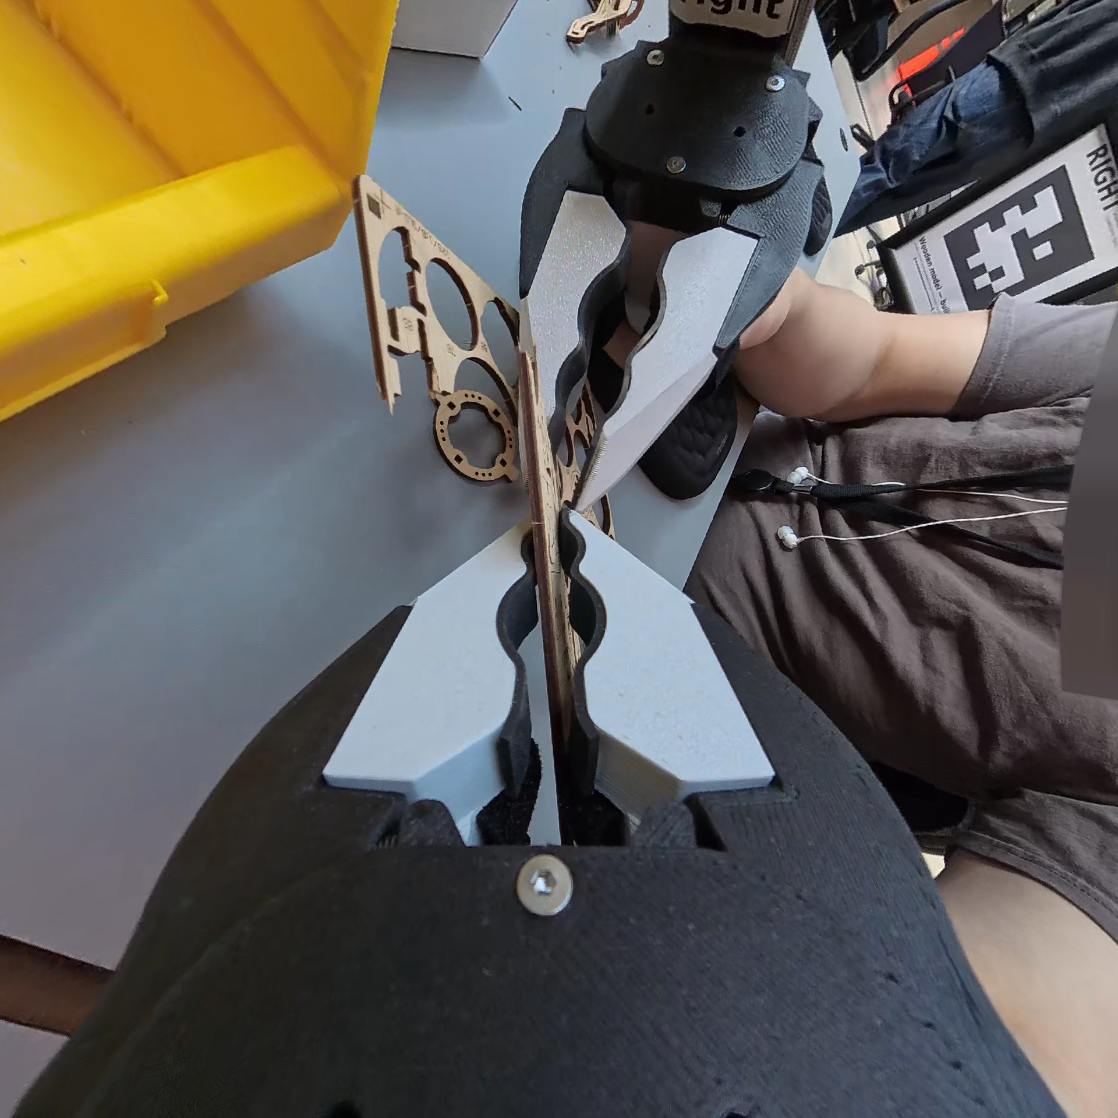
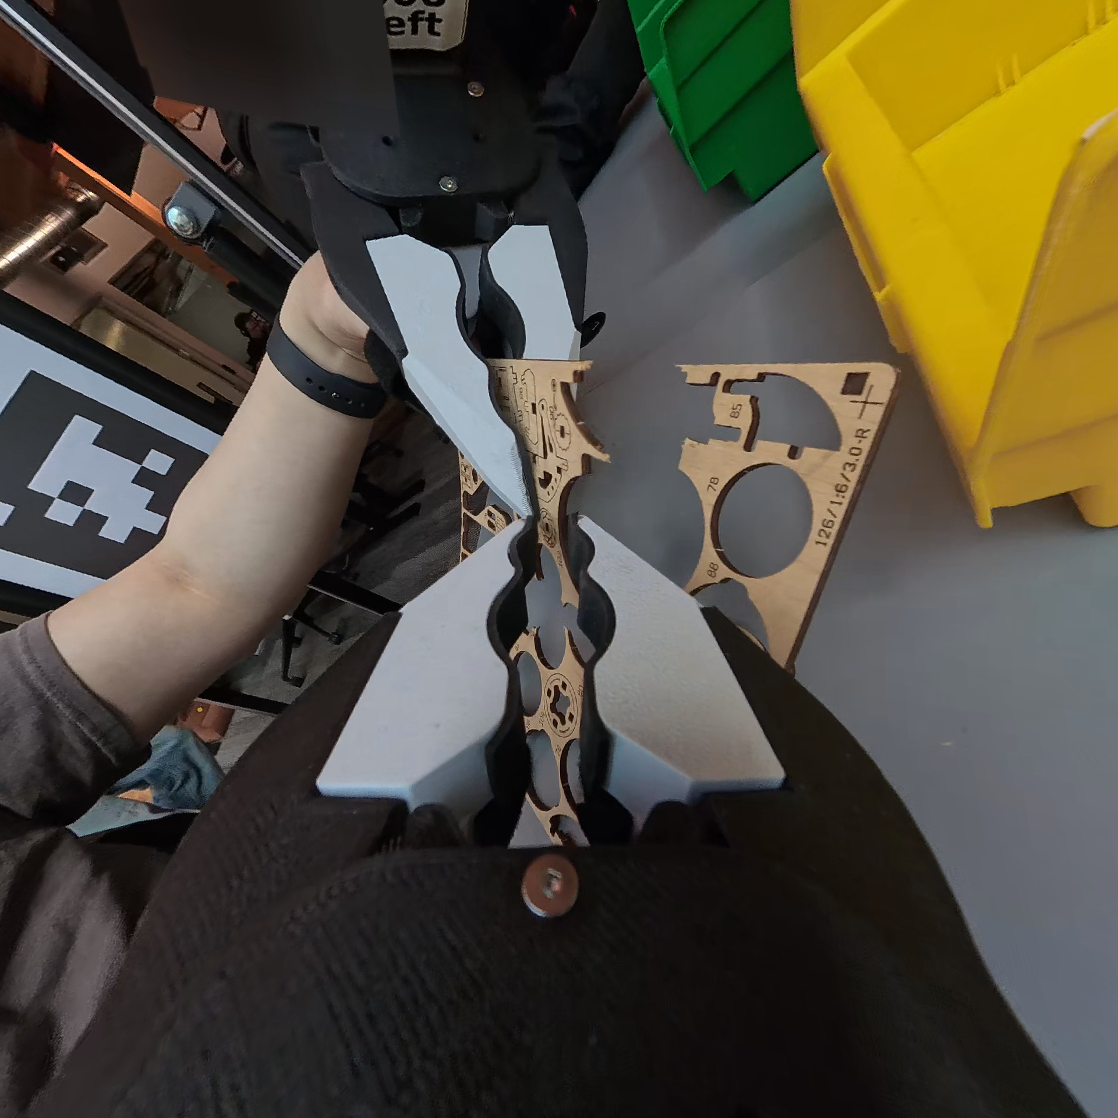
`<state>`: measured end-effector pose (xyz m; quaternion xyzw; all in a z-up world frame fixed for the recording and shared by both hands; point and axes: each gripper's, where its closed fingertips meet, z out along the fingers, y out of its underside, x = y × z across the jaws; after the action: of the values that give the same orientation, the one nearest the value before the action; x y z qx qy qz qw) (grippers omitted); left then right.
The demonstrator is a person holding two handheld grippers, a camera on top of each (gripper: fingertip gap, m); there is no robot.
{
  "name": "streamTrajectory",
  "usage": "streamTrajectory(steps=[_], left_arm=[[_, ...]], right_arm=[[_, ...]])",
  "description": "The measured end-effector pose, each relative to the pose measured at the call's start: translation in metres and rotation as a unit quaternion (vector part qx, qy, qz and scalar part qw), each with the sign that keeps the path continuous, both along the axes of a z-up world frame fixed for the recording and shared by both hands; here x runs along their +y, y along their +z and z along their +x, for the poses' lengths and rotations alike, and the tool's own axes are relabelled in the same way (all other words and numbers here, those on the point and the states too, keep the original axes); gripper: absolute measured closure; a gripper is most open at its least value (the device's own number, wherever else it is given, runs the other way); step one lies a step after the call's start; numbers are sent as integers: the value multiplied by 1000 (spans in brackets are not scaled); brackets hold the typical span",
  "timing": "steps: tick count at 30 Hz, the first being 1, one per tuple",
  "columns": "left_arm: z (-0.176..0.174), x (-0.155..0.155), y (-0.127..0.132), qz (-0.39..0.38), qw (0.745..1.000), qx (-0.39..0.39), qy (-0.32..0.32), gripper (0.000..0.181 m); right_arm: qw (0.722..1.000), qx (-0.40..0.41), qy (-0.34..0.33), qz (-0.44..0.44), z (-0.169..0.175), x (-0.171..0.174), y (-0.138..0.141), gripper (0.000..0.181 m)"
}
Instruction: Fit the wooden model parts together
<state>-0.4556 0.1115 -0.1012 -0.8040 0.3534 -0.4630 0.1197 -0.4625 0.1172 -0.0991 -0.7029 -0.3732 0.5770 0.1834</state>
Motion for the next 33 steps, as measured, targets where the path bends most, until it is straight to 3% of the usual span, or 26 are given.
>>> streamTrajectory(steps=[10,33], left_arm=[[-1,-2,-5,-22,999,-22,10,181],[-3,1,-8,-26,999,-38,22,175]], right_arm=[[999,-23,-3,37,0,-1,-6,177],[1000,-19,-3,15,1,0,-8,177]])
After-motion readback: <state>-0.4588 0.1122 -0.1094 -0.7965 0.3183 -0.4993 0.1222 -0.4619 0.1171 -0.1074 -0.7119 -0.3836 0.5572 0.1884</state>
